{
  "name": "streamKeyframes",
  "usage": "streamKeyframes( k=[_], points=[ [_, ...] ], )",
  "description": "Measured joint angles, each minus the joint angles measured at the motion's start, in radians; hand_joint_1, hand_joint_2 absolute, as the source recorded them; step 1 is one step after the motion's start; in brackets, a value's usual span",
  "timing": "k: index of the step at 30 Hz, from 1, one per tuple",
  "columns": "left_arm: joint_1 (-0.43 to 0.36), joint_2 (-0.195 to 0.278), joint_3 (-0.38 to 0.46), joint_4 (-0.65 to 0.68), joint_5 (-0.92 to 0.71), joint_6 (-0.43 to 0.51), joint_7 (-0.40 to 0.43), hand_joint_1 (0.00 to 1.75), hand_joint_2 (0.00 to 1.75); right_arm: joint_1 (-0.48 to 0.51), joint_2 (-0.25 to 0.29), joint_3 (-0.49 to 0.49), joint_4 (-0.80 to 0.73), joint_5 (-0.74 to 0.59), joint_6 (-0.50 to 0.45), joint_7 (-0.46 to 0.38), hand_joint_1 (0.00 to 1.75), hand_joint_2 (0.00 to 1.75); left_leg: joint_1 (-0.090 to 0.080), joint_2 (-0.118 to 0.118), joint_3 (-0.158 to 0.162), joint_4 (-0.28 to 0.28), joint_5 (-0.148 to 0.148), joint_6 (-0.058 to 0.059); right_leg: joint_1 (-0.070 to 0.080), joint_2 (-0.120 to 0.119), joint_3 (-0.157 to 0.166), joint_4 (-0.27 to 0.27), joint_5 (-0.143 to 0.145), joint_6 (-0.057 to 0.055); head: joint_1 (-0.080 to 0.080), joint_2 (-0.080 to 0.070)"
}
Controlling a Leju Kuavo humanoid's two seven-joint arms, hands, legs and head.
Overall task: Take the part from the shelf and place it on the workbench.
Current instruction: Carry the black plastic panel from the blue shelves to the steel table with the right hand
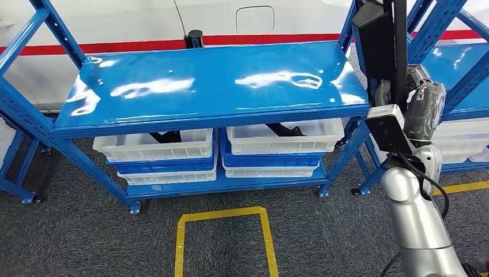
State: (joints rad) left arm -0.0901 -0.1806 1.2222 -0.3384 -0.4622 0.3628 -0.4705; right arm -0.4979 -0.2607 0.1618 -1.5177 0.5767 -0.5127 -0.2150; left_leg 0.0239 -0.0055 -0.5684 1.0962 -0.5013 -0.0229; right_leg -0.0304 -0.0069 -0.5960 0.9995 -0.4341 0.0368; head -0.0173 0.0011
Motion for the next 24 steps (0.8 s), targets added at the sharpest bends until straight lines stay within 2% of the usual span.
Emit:
streamKeyframes(
  k=[1,2,4,5,6,8,9,10,11,12,13,14,15,16,17,18,19,20,21,22,24],
  points=[
    [0.000,-0.001,0.000,0.000,0.001,0.002,0.000,0.00,1.75,0.000,-0.001,-0.001,-0.002,-0.004,0.000,-0.002,1.75,1.75,-0.001,-0.002,0.027,-0.045,-0.004,0.001,0.002,0.000,-0.007,0.005,0.005,0.008,0.000,0.000],
    [0.000,-0.001,0.000,0.000,0.002,0.004,0.000,0.00,1.75,0.000,-0.001,-0.002,-0.003,-0.008,0.001,-0.004,1.75,1.75,-0.003,-0.003,0.038,-0.069,-0.010,0.005,0.004,0.000,-0.013,0.007,0.011,0.016,0.000,0.000],
    [0.001,-0.003,0.000,0.000,0.003,0.009,0.000,0.00,1.75,0.002,-0.002,-0.003,-0.004,-0.014,0.001,-0.008,1.75,1.75,-0.008,-0.002,0.029,-0.076,-0.001,0.022,0.005,0.000,-0.020,0.006,0.022,0.035,0.000,0.000],
    [0.001,-0.004,0.000,0.000,0.003,0.011,0.001,0.00,1.75,0.004,-0.002,-0.004,-0.004,-0.017,0.001,-0.009,1.75,1.75,-0.009,0.000,0.022,-0.078,0.008,0.036,0.004,0.000,-0.029,0.012,0.014,0.038,0.000,0.000],
    [0.001,-0.004,0.000,0.000,0.004,0.012,0.001,0.00,1.75,0.006,-0.002,-0.004,-0.005,-0.018,0.001,-0.010,1.75,1.75,-0.009,0.002,0.013,-0.081,0.018,0.049,0.003,0.000,-0.043,0.036,-0.007,0.036,0.002,0.000],
    [0.002,-0.004,0.000,0.000,0.004,0.014,0.001,0.00,1.75,0.010,-0.004,-0.005,-0.005,-0.020,0.001,-0.010,1.75,1.75,-0.011,0.005,-0.009,-0.082,0.037,0.067,0.003,0.002,-0.085,0.145,-0.083,0.023,0.006,0.000],
    [0.002,-0.005,0.000,0.000,0.004,0.014,0.001,0.00,1.75,0.013,-0.004,-0.006,-0.005,-0.020,0.001,-0.010,1.75,1.75,-0.013,0.006,-0.022,-0.082,0.047,0.071,0.003,0.002,-0.105,0.216,-0.119,0.021,0.008,0.000],
    [0.003,-0.006,0.000,0.000,0.004,0.014,0.001,0.00,1.75,0.017,-0.005,-0.006,-0.006,-0.020,0.001,-0.010,1.75,1.75,-0.015,0.007,-0.034,-0.082,0.056,0.072,0.004,0.003,-0.116,0.273,-0.141,0.023,0.009,0.000],
    [0.003,-0.007,0.000,0.000,0.004,0.014,0.001,0.00,1.75,0.020,-0.005,-0.006,-0.006,-0.020,0.001,-0.010,1.75,1.75,-0.017,0.007,-0.046,-0.081,0.066,0.072,0.005,0.003,-0.113,0.301,-0.147,0.029,0.009,0.000],
    [0.004,-0.008,0.000,0.000,0.004,0.014,0.002,0.00,1.75,0.023,-0.005,-0.006,-0.006,-0.020,0.001,-0.010,1.75,1.75,-0.018,0.007,-0.057,-0.081,0.074,0.072,0.005,0.004,-0.090,0.288,-0.136,0.036,0.009,0.000],
    [0.004,-0.008,0.000,0.000,0.004,0.017,0.006,0.00,1.75,0.025,-0.005,-0.006,-0.007,-0.021,0.001,-0.010,1.75,1.75,-0.019,0.007,-0.066,-0.081,0.083,0.070,0.006,0.004,-0.047,0.234,-0.115,0.041,0.009,0.000],
    [0.004,-0.008,0.000,0.000,0.003,0.020,0.012,0.00,1.75,0.026,-0.005,-0.006,-0.010,-0.021,0.001,-0.011,1.75,1.75,-0.019,0.007,-0.074,-0.081,0.090,0.067,0.007,0.003,0.007,0.157,-0.099,0.042,0.009,0.000],
    [0.004,-0.007,0.000,0.000,0.002,0.023,0.018,0.00,1.75,0.026,-0.005,-0.007,-0.014,-0.021,0.001,-0.011,1.75,1.75,-0.021,0.007,-0.080,-0.080,0.098,0.063,0.012,0.004,0.060,0.076,-0.091,0.038,0.009,0.000],
    [0.004,-0.005,0.000,0.001,0.001,0.026,0.023,0.00,1.75,0.027,-0.005,-0.008,-0.019,-0.021,0.001,-0.011,1.75,1.75,-0.021,0.007,-0.084,-0.082,0.107,0.057,0.017,0.004,0.098,0.017,-0.089,0.032,0.009,0.000],
    [0.005,-0.003,0.000,0.003,-0.001,0.027,0.024,0.00,1.75,0.029,-0.005,-0.010,-0.024,-0.022,0.000,-0.012,1.75,1.75,-0.021,0.007,-0.087,-0.084,0.115,0.052,0.023,0.004,0.117,-0.016,-0.092,0.026,0.009,0.000],
    [0.005,0.001,0.000,0.006,-0.002,0.027,0.023,0.00,1.75,0.031,-0.005,-0.012,-0.027,-0.022,0.000,-0.012,1.75,1.75,-0.022,0.007,-0.089,-0.087,0.125,0.046,0.028,0.005,0.120,-0.027,-0.090,0.021,0.009,0.000],
    [0.006,0.005,0.000,0.008,-0.004,0.027,0.021,0.00,1.75,0.034,-0.005,-0.014,-0.029,-0.022,0.000,-0.012,1.75,1.75,-0.021,0.006,-0.091,-0.091,0.131,0.040,0.024,0.004,0.114,-0.027,-0.082,0.015,0.010,0.000],
    [0.006,0.009,-0.001,0.010,-0.006,0.026,0.019,0.00,1.75,0.036,-0.005,-0.015,-0.030,-0.022,0.000,-0.012,1.75,1.75,-0.021,0.005,-0.097,-0.088,0.126,0.035,0.019,0.004,0.107,-0.029,-0.073,0.008,0.010,0.000],
    [0.007,0.013,-0.001,0.012,-0.008,0.025,0.017,0.00,1.75,0.038,-0.005,-0.016,-0.031,-0.022,0.000,-0.012,1.75,1.75,-0.021,0.004,-0.105,-0.072,0.104,0.030,0.012,0.002,0.100,-0.031,-0.063,-0.002,0.008,0.000],
    [0.007,0.016,-0.001,0.014,-0.009,0.024,0.015,0.00,1.75,0.041,-0.005,-0.017,-0.033,-0.022,0.000,-0.012,1.75,1.75,-0.020,0.002,-0.119,-0.037,0.066,0.025,0.005,0.001,0.091,-0.033,-0.053,-0.011,0.007,0.000],
    [0.007,0.020,-0.002,0.017,-0.011,0.019,0.010,0.00,1.75,0.050,-0.005,-0.020,-0.039,-0.021,0.000,-0.012,1.75,1.75,-0.016,0.002,-0.154,0.090,-0.028,0.017,0.005,-0.002,0.073,-0.031,-0.037,-0.021,0.005,0.000]
  ],
)
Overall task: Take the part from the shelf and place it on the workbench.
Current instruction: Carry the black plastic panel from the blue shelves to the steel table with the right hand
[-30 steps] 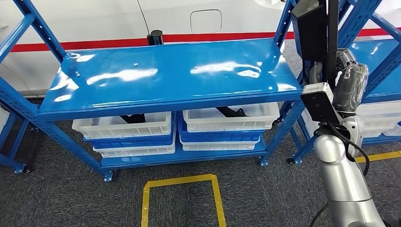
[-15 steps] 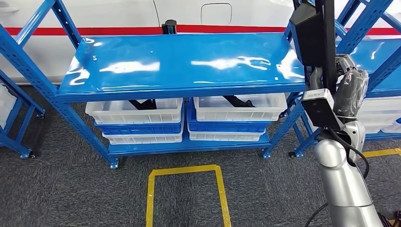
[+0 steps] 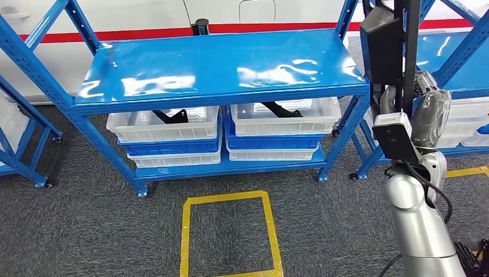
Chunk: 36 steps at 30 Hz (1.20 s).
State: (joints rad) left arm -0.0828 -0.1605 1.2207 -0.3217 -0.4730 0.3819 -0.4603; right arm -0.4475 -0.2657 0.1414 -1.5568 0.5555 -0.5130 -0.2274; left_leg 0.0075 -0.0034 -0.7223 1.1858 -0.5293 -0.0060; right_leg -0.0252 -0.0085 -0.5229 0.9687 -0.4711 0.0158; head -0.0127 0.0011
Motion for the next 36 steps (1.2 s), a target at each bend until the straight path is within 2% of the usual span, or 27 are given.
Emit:
streamKeyframes(
  k=[1,2,3,5,7,8,10,12,14,16,17,18,19,21,22,23,25,26,27,28,30,31,32,33,34,35,36],
  points=[
    [0.000,0.002,0.000,0.002,0.000,-0.002,-0.003,0.00,1.75,0.005,0.000,-0.002,-0.003,0.001,0.000,0.000,1.75,1.75,0.002,0.000,-0.013,0.063,-0.028,-0.004,0.001,-0.001,-0.011,0.002,0.008,0.000,0.000,0.000],
    [0.000,0.003,-0.001,0.003,-0.001,-0.003,-0.005,0.00,1.75,0.011,0.000,-0.004,-0.006,0.001,0.000,0.000,1.75,1.75,0.004,0.000,-0.014,0.102,-0.035,-0.007,0.001,-0.001,-0.023,0.005,0.014,0.002,0.000,0.000],
    [0.000,0.005,-0.001,0.005,-0.001,-0.003,-0.007,0.00,1.75,0.015,0.000,-0.005,-0.008,0.002,0.000,0.000,1.75,1.75,0.006,0.000,0.001,0.105,-0.023,-0.009,0.000,-0.001,-0.034,0.010,0.020,0.005,0.000,0.000],
    [-0.001,0.008,-0.004,0.006,-0.002,-0.004,-0.008,0.00,1.75,0.022,-0.001,-0.009,-0.014,0.004,0.000,0.000,1.75,1.75,0.012,0.000,0.084,0.004,0.022,-0.013,-0.003,0.000,-0.056,0.025,0.026,0.012,0.000,0.000],
    [-0.002,0.011,-0.007,0.008,-0.004,-0.006,-0.010,0.00,1.75,0.026,-0.003,-0.013,-0.022,0.005,0.000,0.001,1.75,1.75,0.012,-0.004,0.163,-0.114,0.031,-0.012,0.000,0.000,-0.075,0.041,0.032,0.021,-0.001,0.000],
    [-0.003,0.013,-0.009,0.009,-0.006,-0.008,-0.010,0.00,1.75,0.028,-0.004,-0.016,-0.027,0.007,-0.001,0.002,1.75,1.75,0.010,-0.006,0.178,-0.143,0.025,-0.010,0.003,0.000,-0.081,0.046,0.036,0.028,0.000,0.000],
    [-0.004,0.015,-0.013,0.011,-0.008,-0.010,-0.012,0.00,1.75,0.040,-0.006,-0.024,-0.039,0.013,-0.001,0.005,1.75,1.75,0.004,-0.009,0.176,-0.152,0.027,0.002,0.006,0.000,-0.087,0.045,0.049,0.046,0.001,0.000],
    [-0.005,0.018,-0.017,0.014,-0.008,-0.011,-0.015,0.00,1.75,0.056,-0.008,-0.034,-0.049,0.018,-0.001,0.009,1.75,1.75,0.004,-0.004,0.164,-0.158,0.043,0.026,0.005,0.002,-0.102,0.061,0.033,0.053,0.001,0.000],
    [-0.008,0.023,-0.021,0.017,-0.008,-0.009,-0.018,0.00,1.75,0.069,-0.011,-0.042,-0.055,0.019,0.001,0.011,1.75,1.75,0.005,0.001,0.144,-0.163,0.063,0.050,0.004,0.005,-0.139,0.146,-0.035,0.043,0.006,0.000],
    [-0.010,0.028,-0.024,0.021,-0.008,-0.006,-0.021,0.00,1.75,0.079,-0.011,-0.048,-0.056,0.018,0.005,0.011,1.75,1.75,0.002,0.003,0.118,-0.163,0.083,0.058,0.004,0.006,-0.174,0.273,-0.103,0.039,0.010,0.000],
    [-0.011,0.029,-0.024,0.023,-0.007,-0.005,-0.022,0.00,1.75,0.083,-0.011,-0.050,-0.056,0.017,0.007,0.011,1.75,1.75,0.000,0.005,0.105,-0.162,0.093,0.058,0.004,0.006,-0.177,0.316,-0.115,0.044,0.010,0.000],
    [-0.011,0.030,-0.024,0.026,-0.007,-0.004,-0.023,0.00,1.75,0.087,-0.011,-0.050,-0.056,0.015,0.009,0.010,1.75,1.75,-0.001,0.006,0.092,-0.162,0.103,0.057,0.004,0.006,-0.165,0.326,-0.108,0.053,0.010,0.000],
    [-0.012,0.032,-0.024,0.028,-0.007,-0.004,-0.023,0.00,1.75,0.089,-0.012,-0.051,-0.055,0.013,0.010,0.008,1.75,1.75,-0.001,0.007,0.080,-0.161,0.113,0.055,0.004,0.006,-0.135,0.300,-0.087,0.063,0.010,0.000],
    [-0.014,0.035,-0.025,0.033,-0.007,-0.004,-0.024,0.00,1.75,0.089,-0.014,-0.051,-0.055,0.008,0.011,0.004,1.75,1.75,-0.002,0.007,0.059,-0.161,0.133,0.048,0.004,0.006,-0.035,0.165,-0.054,0.072,0.010,0.000],
    [-0.016,0.036,-0.026,0.035,-0.008,-0.004,-0.025,0.00,1.75,0.090,-0.016,-0.051,-0.056,0.005,0.011,0.002,1.75,1.75,-0.002,0.006,0.051,-0.161,0.144,0.043,0.008,0.007,0.011,0.096,-0.054,0.066,0.009,0.000],
    [-0.017,0.038,-0.026,0.037,-0.008,-0.003,-0.026,0.00,1.75,0.091,-0.018,-0.052,-0.056,0.002,0.011,0.001,1.75,1.75,-0.003,0.006,0.047,-0.163,0.154,0.037,0.012,0.007,0.040,0.046,-0.060,0.059,0.009,0.000],
    [-0.017,0.043,-0.027,0.043,-0.008,0.000,-0.027,0.00,1.75,0.093,-0.024,-0.052,-0.057,-0.003,0.010,-0.001,1.75,1.75,-0.005,0.004,0.043,-0.170,0.176,0.026,0.022,0.009,0.045,0.016,-0.063,0.040,0.010,0.000],
    [-0.016,0.046,-0.028,0.046,-0.008,0.002,-0.027,0.00,1.75,0.093,-0.025,-0.052,-0.056,-0.006,0.010,-0.001,1.75,1.75,-0.004,0.002,0.041,-0.171,0.180,0.020,0.016,0.008,0.037,0.016,-0.054,0.031,0.011,0.000],
    [-0.016,0.049,-0.028,0.049,-0.008,0.004,-0.027,0.00,1.75,0.093,-0.026,-0.051,-0.056,-0.009,0.010,-0.001,1.75,1.75,-0.003,0.001,0.035,-0.164,0.167,0.014,0.011,0.007,0.030,0.016,-0.044,0.020,0.011,0.000],
    [-0.015,0.052,-0.028,0.052,-0.007,0.006,-0.027,0.00,1.75,0.093,-0.027,-0.050,-0.056,-0.014,0.011,-0.002,1.75,1.75,-0.001,0.000,0.026,-0.141,0.133,0.009,0.006,0.005,0.022,0.014,-0.033,0.009,0.009,0.000],
    [-0.015,0.056,-0.028,0.058,-0.003,0.011,-0.028,0.00,1.75,0.092,-0.027,-0.048,-0.054,-0.026,0.014,-0.004,1.75,1.75,0.001,-0.001,-0.002,-0.036,0.025,-0.001,0.004,0.003,-0.001,0.014,-0.008,-0.007,0.007,0.000],
    [-0.015,0.058,-0.028,0.061,-0.001,0.012,-0.028,0.00,1.75,0.091,-0.028,-0.047,-0.052,-0.032,0.015,-0.006,1.75,1.75,0.003,-0.001,-0.014,0.033,-0.018,-0.005,0.005,0.002,-0.015,0.015,0.005,-0.011,0.007,0.000],
    [-0.014,0.060,-0.028,0.064,0.001,0.014,-0.028,0.00,1.75,0.090,-0.028,-0.046,-0.050,-0.037,0.017,-0.008,1.75,1.75,0.004,-0.001,-0.020,0.089,-0.037,-0.009,0.006,0.002,-0.031,0.016,0.017,-0.011,0.007,0.000],
    [-0.014,0.061,-0.028,0.065,0.003,0.015,-0.028,0.00,1.75,0.089,-0.029,-0.045,-0.047,-0.041,0.018,-0.009,1.75,1.75,0.005,0.000,-0.013,0.119,-0.031,-0.012,0.006,0.002,-0.046,0.017,0.028,-0.009,0.007,0.000],
    [-0.014,0.062,-0.028,0.066,0.006,0.016,-0.028,0.00,1.75,0.088,-0.030,-0.042,-0.044,-0.045,0.018,-0.010,1.75,1.75,0.008,0.000,0.009,0.115,-0.007,-0.014,0.005,0.002,-0.061,0.020,0.038,-0.006,0.006,0.000],
    [-0.015,0.063,-0.028,0.067,0.008,0.017,-0.028,0.00,1.75,0.087,-0.030,-0.040,-0.040,-0.048,0.018,-0.011,1.75,1.75,0.011,0.000,0.050,0.075,0.019,-0.014,0.005,0.002,-0.075,0.024,0.047,-0.002,0.006,0.000],
    [-0.015,0.064,-0.027,0.068,0.011,0.018,-0.028,0.00,1.75,0.085,-0.031,-0.037,-0.038,-0.051,0.018,-0.012,1.75,1.75,0.013,0.000,0.101,0.011,0.029,-0.015,0.004,0.002,-0.088,0.030,0.055,0.003,0.006,0.000]
  ],
)
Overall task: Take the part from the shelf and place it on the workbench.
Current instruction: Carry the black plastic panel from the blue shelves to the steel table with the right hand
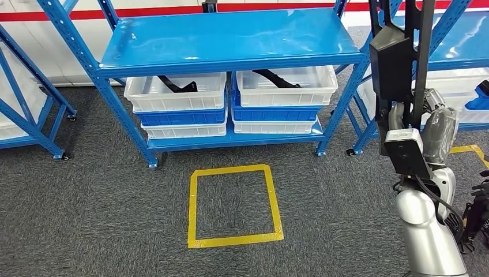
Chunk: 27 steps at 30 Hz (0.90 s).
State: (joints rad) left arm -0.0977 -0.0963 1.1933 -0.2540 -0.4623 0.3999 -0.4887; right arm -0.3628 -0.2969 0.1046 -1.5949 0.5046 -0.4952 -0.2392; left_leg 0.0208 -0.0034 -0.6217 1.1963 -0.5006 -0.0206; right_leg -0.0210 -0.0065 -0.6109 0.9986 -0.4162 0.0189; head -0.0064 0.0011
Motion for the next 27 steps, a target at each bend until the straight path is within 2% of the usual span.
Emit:
streamKeyframes(
  k=[1,2,3,5,6,7,8,10,11,12,13,14,15,16,17,18,19,20,21,22,23,25,26,27],
  points=[
    [0.000,0.001,0.000,0.000,0.002,0.002,0.000,0.00,1.75,-0.004,-0.001,0.003,0.002,-0.002,0.000,0.000,1.75,1.75,0.000,-0.001,0.051,-0.072,-0.005,0.002,0.001,0.000,-0.011,0.007,0.006,0.006,0.001,0.000],
    [0.000,0.001,0.000,0.001,0.003,0.005,0.000,0.00,1.75,-0.009,-0.003,0.006,0.003,-0.002,0.000,-0.001,1.75,1.75,-0.002,-0.002,0.087,-0.128,-0.016,0.007,0.003,-0.001,-0.019,0.012,0.013,0.014,0.002,0.000],
    [0.000,0.001,0.000,0.002,0.005,0.008,0.001,0.00,1.75,-0.016,-0.003,0.010,0.005,-0.003,0.000,-0.001,1.75,1.75,-0.005,-0.004,0.105,-0.162,-0.028,0.014,0.004,-0.001,-0.025,0.015,0.021,0.022,0.002,0.000],
    [0.001,0.001,0.000,0.005,0.010,0.013,0.003,0.00,1.75,-0.028,-0.004,0.019,0.010,-0.004,0.000,-0.001,1.75,1.75,-0.010,-0.004,0.101,-0.175,-0.020,0.034,0.004,-0.002,-0.031,0.012,0.036,0.039,0.004,0.000],
    [0.001,0.000,0.000,0.006,0.012,0.013,0.004,0.00,1.75,-0.033,-0.005,0.023,0.013,-0.006,0.000,-0.002,1.75,1.75,-0.010,-0.003,0.094,-0.178,-0.009,0.045,0.003,-0.002,-0.038,0.017,0.032,0.042,0.003,0.000],
    [0.002,0.000,0.001,0.008,0.014,0.013,0.006,0.00,1.75,-0.036,-0.008,0.027,0.016,-0.008,0.000,-0.002,1.75,1.75,-0.009,-0.001,0.084,-0.181,0.004,0.057,0.003,-0.001,-0.050,0.037,0.010,0.040,0.006,0.000],
    [0.003,-0.001,0.001,0.009,0.014,0.013,0.006,0.00,1.75,-0.039,-0.011,0.030,0.019,-0.011,0.000,-0.001,1.75,1.75,-0.007,0.001,0.072,-0.184,0.018,0.065,0.003,0.000,-0.066,0.077,-0.027,0.035,0.008,0.000],
    [0.005,-0.001,0.001,0.012,0.014,0.012,0.006,0.00,1.75,-0.042,-0.017,0.036,0.025,-0.019,-0.001,-0.001,1.75,1.75,-0.008,0.003,0.041,-0.183,0.043,0.072,0.002,0.002,-0.099,0.200,-0.116,0.025,0.014,0.000],
    [0.007,-0.001,0.001,0.013,0.014,0.011,0.006,0.00,1.75,-0.041,-0.020,0.037,0.028,-0.023,-0.001,0.000,1.75,1.75,-0.009,0.003,0.024,-0.183,0.056,0.071,0.002,0.002,-0.107,0.259,-0.140,0.028,0.015,0.000],
    [0.008,-0.001,0.001,0.014,0.014,0.011,0.006,0.00,1.75,-0.039,-0.023,0.038,0.030,-0.028,-0.002,0.000,1.75,1.75,-0.009,0.004,0.007,-0.182,0.069,0.070,0.001,0.002,-0.103,0.295,-0.145,0.035,0.016,0.000],
    [0.010,-0.002,0.001,0.015,0.014,0.011,0.006,0.00,1.75,-0.036,-0.026,0.039,0.032,-0.032,-0.003,0.000,1.75,1.75,-0.009,0.005,-0.010,-0.182,0.081,0.068,0.001,0.002,-0.082,0.297,-0.132,0.046,0.017,0.000],
    [0.010,-0.002,0.001,0.016,0.013,0.011,0.006,0.00,1.75,-0.034,-0.030,0.039,0.033,-0.036,-0.004,0.000,1.75,1.75,-0.009,0.005,-0.025,-0.181,0.094,0.065,0.000,0.002,-0.044,0.263,-0.111,0.055,0.017,0.000],
    [0.011,-0.002,0.000,0.018,0.013,0.011,0.006,0.00,1.75,-0.033,-0.033,0.039,0.034,-0.040,-0.005,0.000,1.75,1.75,-0.009,0.005,-0.037,-0.180,0.106,0.060,-0.001,0.002,0.011,0.197,-0.098,0.060,0.017,0.000],
    [0.011,-0.002,0.000,0.019,0.013,0.011,0.006,0.00,1.75,-0.032,-0.036,0.039,0.034,-0.044,-0.006,0.000,1.75,1.75,-0.010,0.005,-0.048,-0.180,0.117,0.055,0.001,0.003,0.071,0.115,-0.100,0.058,0.018,0.000],
    [0.011,-0.001,0.000,0.020,0.013,0.011,0.006,0.00,1.75,-0.029,-0.039,0.038,0.033,-0.048,-0.008,0.000,1.75,1.75,-0.012,0.004,-0.053,-0.181,0.127,0.049,0.005,0.003,0.115,0.050,-0.109,0.051,0.016,0.000],
    [0.012,0.000,0.000,0.020,0.012,0.011,0.006,0.00,1.75,-0.026,-0.042,0.038,0.033,-0.052,-0.011,0.000,1.75,1.75,-0.013,0.004,-0.055,-0.183,0.137,0.043,0.009,0.004,0.141,0.005,-0.120,0.041,0.015,0.000],
    [0.013,0.001,0.000,0.021,0.012,0.011,0.005,0.00,1.75,-0.022,-0.045,0.037,0.033,-0.056,-0.013,-0.001,1.75,1.75,-0.013,0.003,-0.056,-0.186,0.147,0.037,0.014,0.005,0.147,-0.013,-0.125,0.031,0.014,0.000],
    [0.014,0.002,0.000,0.021,0.012,0.010,0.005,0.00,1.75,-0.018,-0.047,0.037,0.033,-0.061,-0.016,-0.002,1.75,1.75,-0.012,0.003,-0.056,-0.190,0.155,0.031,0.013,0.006,0.139,-0.011,-0.119,0.021,0.012,0.000],
    [0.017,0.003,0.000,0.021,0.012,0.010,0.005,0.00,1.75,-0.015,-0.049,0.037,0.033,-0.065,-0.019,-0.002,1.75,1.75,-0.011,0.003,-0.059,-0.188,0.150,0.025,0.010,0.004,0.131,-0.012,-0.110,0.011,0.012,0.000],
    [0.019,0.004,0.000,0.022,0.012,0.009,0.005,0.00,1.75,-0.012,-0.050,0.037,0.033,-0.068,-0.020,-0.003,1.75,1.75,-0.009,0.002,-0.066,-0.173,0.126,0.020,0.007,0.003,0.123,-0.012,-0.100,-0.001,0.011,0.000],
    [0.021,0.004,0.000,0.023,0.012,0.009,0.005,0.00,1.75,-0.010,-0.051,0.037,0.033,-0.071,-0.021,-0.004,1.75,1.75,-0.008,0.002,-0.078,-0.140,0.083,0.015,0.003,0.001,0.114,-0.012,-0.089,-0.013,0.010,0.000],
    [0.023,0.005,0.000,0.024,0.012,0.009,0.005,0.00,1.75,-0.005,-0.053,0.037,0.033,-0.073,-0.021,-0.005,1.75,1.75,-0.007,0.001,-0.111,-0.015,-0.025,0.009,0.005,0.001,0.090,-0.011,-0.064,-0.026,0.008,0.000],
    [0.023,0.006,0.000,0.024,0.012,0.009,0.005,0.00,1.75,-0.002,-0.053,0.037,0.033,-0.073,-0.021,-0.006,1.75,1.75,-0.007,0.000,-0.124,0.052,-0.058,0.007,0.008,0.001,0.076,-0.010,-0.052,-0.028,0.008,0.000],
    [0.023,0.006,0.000,0.024,0.012,0.009,0.005,0.00,1.75,0.001,-0.053,0.037,0.033,-0.073,-0.021,-0.006,1.75,1.75,-0.007,0.000,-0.126,0.099,-0.069,0.006,0.010,0.001,0.061,-0.009,-0.040,-0.027,0.008,0.000]
  ],
)
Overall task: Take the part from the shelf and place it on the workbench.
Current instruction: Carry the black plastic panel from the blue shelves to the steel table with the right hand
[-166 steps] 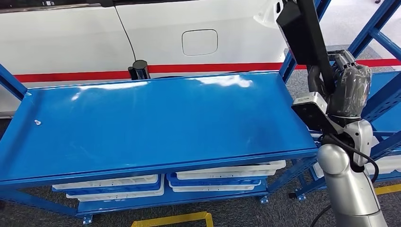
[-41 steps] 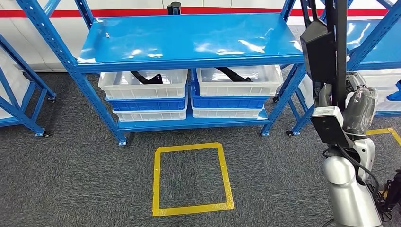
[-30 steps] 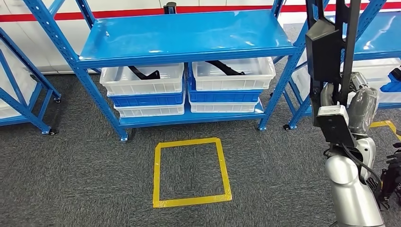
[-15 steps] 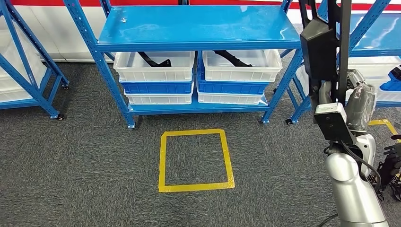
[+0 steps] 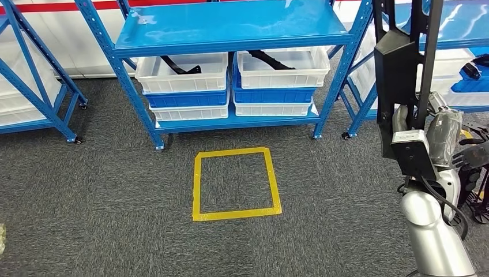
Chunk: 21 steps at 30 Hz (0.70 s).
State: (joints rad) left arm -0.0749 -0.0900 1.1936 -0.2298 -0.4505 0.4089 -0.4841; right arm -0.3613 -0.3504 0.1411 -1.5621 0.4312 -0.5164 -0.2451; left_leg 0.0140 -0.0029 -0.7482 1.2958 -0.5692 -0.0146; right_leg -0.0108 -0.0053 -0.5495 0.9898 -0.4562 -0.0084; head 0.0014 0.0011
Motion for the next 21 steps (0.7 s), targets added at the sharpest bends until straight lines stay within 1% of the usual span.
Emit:
streamKeyframes(
  k=[1,2,3,4,5,6,7,8,9,10,11,12,13,14,15,16,17,18,19,20,21],
  points=[
    [0.000,0.000,0.000,0.000,0.000,0.000,0.000,0.00,1.75,0.004,0.000,0.000,0.000,0.000,0.000,0.000,1.75,1.75,0.000,0.000,0.014,0.014,0.012,0.001,0.002,0.000,-0.014,0.002,0.010,0.001,0.000,0.000],
    [0.000,0.000,0.000,0.000,0.000,0.000,0.000,0.00,1.75,0.006,-0.001,0.000,0.000,0.000,0.000,0.000,1.75,1.75,0.000,0.000,0.047,-0.012,0.036,0.004,0.003,0.000,-0.027,0.004,0.019,0.004,0.000,0.000],
    [0.000,0.001,0.000,0.000,0.000,-0.001,0.000,0.00,1.75,0.008,-0.001,0.000,0.000,0.000,0.000,0.000,1.75,1.75,-0.001,-0.001,0.098,-0.070,0.058,0.010,0.004,0.001,-0.038,0.007,0.026,0.006,0.000,0.000],
    [0.000,0.002,0.000,0.000,0.000,-0.002,-0.001,0.00,1.75,0.009,-0.002,-0.001,0.000,0.000,0.000,0.000,1.75,1.75,-0.003,-0.001,0.155,-0.145,0.066,0.016,0.006,0.001,-0.048,0.011,0.033,0.010,0.000,0.000],
    [-0.001,0.003,0.000,0.000,-0.001,-0.003,-0.002,0.00,1.75,0.009,-0.004,-0.001,0.000,-0.001,-0.001,0.000,1.75,1.75,-0.005,-0.002,0.205,-0.214,0.065,0.023,0.008,0.000,-0.055,0.014,0.038,0.015,0.000,0.000],
    [-0.001,0.004,0.000,0.000,-0.002,-0.004,-0.004,0.00,1.75,0.010,-0.006,-0.002,0.000,-0.002,-0.003,-0.001,1.75,1.75,-0.009,-0.003,0.236,-0.262,0.057,0.029,0.009,-0.001,-0.059,0.016,0.045,0.021,0.001,0.000],
    [-0.001,0.005,0.000,0.000,-0.002,-0.006,-0.005,0.00,1.75,0.012,-0.008,-0.003,-0.001,-0.003,-0.004,-0.001,1.75,1.75,-0.013,-0.003,0.248,-0.286,0.051,0.034,0.009,-0.003,-0.063,0.017,0.051,0.028,0.001,0.000],
    [-0.001,0.005,0.000,0.000,-0.003,-0.006,-0.005,0.00,1.75,0.015,-0.010,-0.004,-0.001,-0.005,-0.006,-0.002,1.75,1.75,-0.015,-0.003,0.245,-0.294,0.055,0.040,0.009,-0.004,-0.065,0.015,0.060,0.037,0.001,0.000],
    [-0.001,0.004,0.000,0.001,-0.003,-0.007,-0.006,0.00,1.75,0.019,-0.012,-0.005,-0.002,-0.008,-0.008,-0.002,1.75,1.75,-0.015,0.000,0.239,-0.299,0.065,0.047,0.009,-0.005,-0.070,0.017,0.062,0.043,0.000,0.000],
    [-0.001,0.002,0.000,0.001,-0.003,-0.006,-0.006,0.00,1.75,0.022,-0.014,-0.006,-0.002,-0.010,-0.009,-0.003,1.75,1.75,-0.013,0.002,0.231,-0.305,0.078,0.056,0.009,-0.004,-0.080,0.027,0.051,0.044,0.001,0.000],
    [-0.002,0.001,0.000,0.001,-0.003,-0.005,-0.006,0.00,1.75,0.024,-0.017,-0.008,-0.003,-0.011,-0.010,-0.003,1.75,1.75,-0.010,0.005,0.220,-0.310,0.093,0.063,0.010,-0.002,-0.095,0.055,0.024,0.042,0.004,0.000],
    [-0.003,-0.001,0.000,0.001,-0.002,-0.003,-0.007,0.00,1.75,0.025,-0.018,-0.009,-0.003,-0.012,-0.012,-0.003,1.75,1.75,-0.008,0.008,0.208,-0.313,0.107,0.067,0.008,0.000,-0.114,0.103,-0.017,0.037,0.007,0.000],
    [-0.003,-0.002,0.000,0.001,-0.002,-0.001,-0.008,0.00,1.75,0.026,-0.019,-0.009,-0.003,-0.012,-0.013,-0.003,1.75,1.75,-0.008,0.009,0.192,-0.313,0.119,0.069,0.007,0.001,-0.135,0.168,-0.061,0.034,0.010,0.000],
    [-0.003,-0.003,0.000,0.002,-0.001,0.000,-0.008,0.00,1.75,0.027,-0.020,-0.009,-0.002,-0.012,-0.014,-0.003,1.75,1.75,-0.007,0.011,0.176,-0.312,0.132,0.068,0.004,0.002,-0.150,0.235,-0.095,0.036,0.012,0.000],
    [-0.003,-0.005,0.000,0.002,0.000,0.001,-0.009,0.00,1.75,0.029,-0.020,-0.009,-0.002,-0.013,-0.014,-0.003,1.75,1.75,-0.007,0.013,0.160,-0.311,0.144,0.066,0.000,0.002,-0.155,0.286,-0.111,0.044,0.012,0.000],
    [-0.004,-0.006,0.000,0.002,0.000,0.002,-0.009,0.00,1.75,0.030,-0.020,-0.009,-0.002,-0.013,-0.014,-0.003,1.75,1.75,-0.005,0.014,0.145,-0.310,0.155,0.063,-0.005,0.002,-0.146,0.307,-0.107,0.056,0.013,0.000],
    [-0.004,-0.008,0.000,0.002,0.000,0.002,-0.009,0.00,1.75,0.030,-0.020,-0.009,-0.002,-0.013,-0.014,-0.003,1.75,1.75,-0.003,0.015,0.130,-0.309,0.167,0.058,-0.011,0.002,-0.118,0.289,-0.088,0.072,0.013,0.000],
    [-0.004,-0.009,0.000,0.002,0.000,0.001,-0.009,0.00,1.75,0.029,-0.020,-0.009,-0.002,-0.013,-0.014,-0.003,1.75,1.75,0.000,0.016,0.115,-0.307,0.178,0.052,-0.017,0.002,-0.073,0.237,-0.066,0.086,0.013,0.000],
    [-0.004,-0.008,0.000,0.001,0.001,0.001,-0.010,0.00,1.75,0.027,-0.019,-0.009,-0.002,-0.013,-0.014,-0.003,1.75,1.75,0.001,0.016,0.103,-0.303,0.187,0.045,-0.023,0.002,-0.018,0.163,-0.058,0.097,0.013,0.000],
    [-0.004,-0.007,0.000,0.001,0.001,-0.001,-0.011,0.00,1.75,0.025,-0.019,-0.009,-0.002,-0.013,-0.014,-0.003,1.75,1.75,0.001,0.015,0.093,-0.299,0.196,0.037,-0.023,0.003,0.035,0.088,-0.062,0.099,0.014,0.000],
    [-0.004,-0.006,0.000,0.001,0.001,-0.004,-0.013,0.00,1.75,0.022,-0.019,-0.009,-0.002,-0.013,-0.015,-0.003,1.75,1.75,-0.001,0.015,0.086,-0.296,0.206,0.030,-0.022,0.004,0.068,0.033,-0.074,0.096,0.014,0.000]
  ],
)
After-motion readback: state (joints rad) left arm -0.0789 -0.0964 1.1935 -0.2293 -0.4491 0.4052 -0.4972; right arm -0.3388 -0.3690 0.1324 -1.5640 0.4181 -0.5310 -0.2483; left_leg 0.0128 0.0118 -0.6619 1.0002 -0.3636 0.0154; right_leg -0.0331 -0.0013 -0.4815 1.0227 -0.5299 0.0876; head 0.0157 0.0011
